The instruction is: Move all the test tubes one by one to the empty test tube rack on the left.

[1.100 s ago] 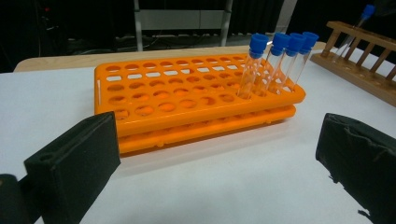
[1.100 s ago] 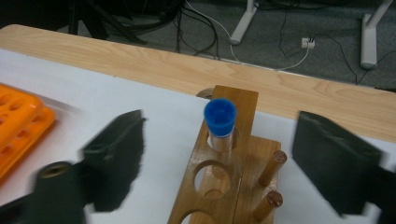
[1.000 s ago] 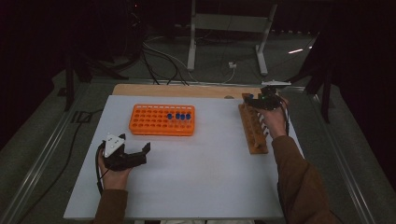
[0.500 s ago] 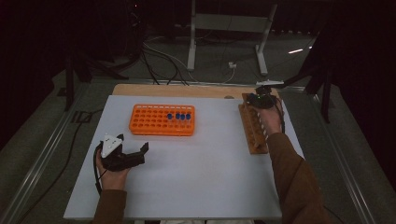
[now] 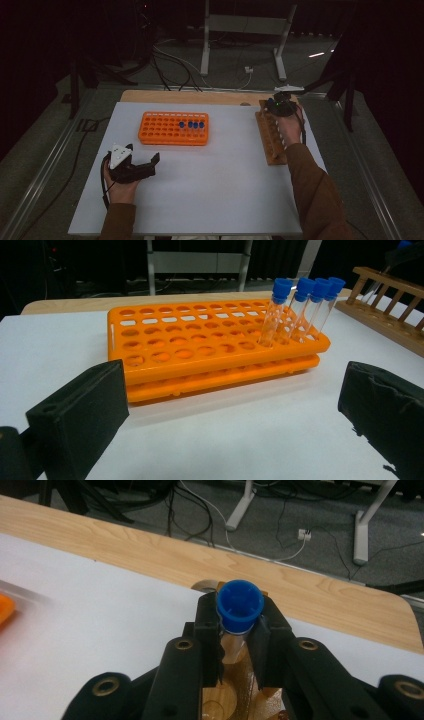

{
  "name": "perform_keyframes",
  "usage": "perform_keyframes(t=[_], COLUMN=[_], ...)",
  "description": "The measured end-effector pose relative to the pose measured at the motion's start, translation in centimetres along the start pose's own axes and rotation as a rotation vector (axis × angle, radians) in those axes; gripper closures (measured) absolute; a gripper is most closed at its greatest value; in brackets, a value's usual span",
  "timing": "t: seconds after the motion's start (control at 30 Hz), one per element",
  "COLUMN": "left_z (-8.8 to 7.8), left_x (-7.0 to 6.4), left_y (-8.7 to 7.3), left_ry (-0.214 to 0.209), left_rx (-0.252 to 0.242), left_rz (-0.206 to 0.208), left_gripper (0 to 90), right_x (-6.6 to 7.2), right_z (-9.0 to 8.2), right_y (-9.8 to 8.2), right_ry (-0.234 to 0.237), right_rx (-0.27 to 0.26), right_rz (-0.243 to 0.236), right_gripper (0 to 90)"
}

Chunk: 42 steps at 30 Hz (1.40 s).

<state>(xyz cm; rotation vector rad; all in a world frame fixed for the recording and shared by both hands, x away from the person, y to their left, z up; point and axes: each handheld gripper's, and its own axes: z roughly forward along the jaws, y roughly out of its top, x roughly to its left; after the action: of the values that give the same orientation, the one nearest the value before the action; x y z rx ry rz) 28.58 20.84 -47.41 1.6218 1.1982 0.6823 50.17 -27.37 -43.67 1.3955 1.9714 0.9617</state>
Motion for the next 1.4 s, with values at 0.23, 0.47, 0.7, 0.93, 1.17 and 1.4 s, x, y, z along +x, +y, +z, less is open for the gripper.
perform_keyframes(t=[0.23,0.47,0.7,0.93,1.17,1.4], left_z=[0.1,0.3,0.6,0.9,1.1,1.1], left_x=[0.0,-0.2,-0.5,-0.7,-0.9,-0.9], left_y=[0.0,0.0,-0.1,-0.1,-0.1,-0.1], left_ry=[0.003,0.003,0.002,0.003,0.004,0.004], left_rx=[0.004,0.007,0.020,0.029,0.034,0.036], left_rz=[0.003,0.010,0.030,0.042,0.050,0.057], left_gripper=[0.8,0.8,0.8,0.8,0.8,0.8], right_x=[0.2,0.3,0.4,1.0,2.3,3.8], right_z=[-1.8,-3.7,-5.5,-6.6,-7.3,-7.7], right_y=[0.4,0.8,1.0,0.6,0.1,-0.3], right_ry=[-0.004,-0.005,0.026,0.075,0.120,0.169], right_rx=[-0.054,-0.103,-0.146,-0.163,-0.169,-0.159], right_rz=[0.011,-0.002,-0.022,-0.036,-0.064,-0.090], right_gripper=[76.7,76.8,76.8,76.8,76.7,76.7])
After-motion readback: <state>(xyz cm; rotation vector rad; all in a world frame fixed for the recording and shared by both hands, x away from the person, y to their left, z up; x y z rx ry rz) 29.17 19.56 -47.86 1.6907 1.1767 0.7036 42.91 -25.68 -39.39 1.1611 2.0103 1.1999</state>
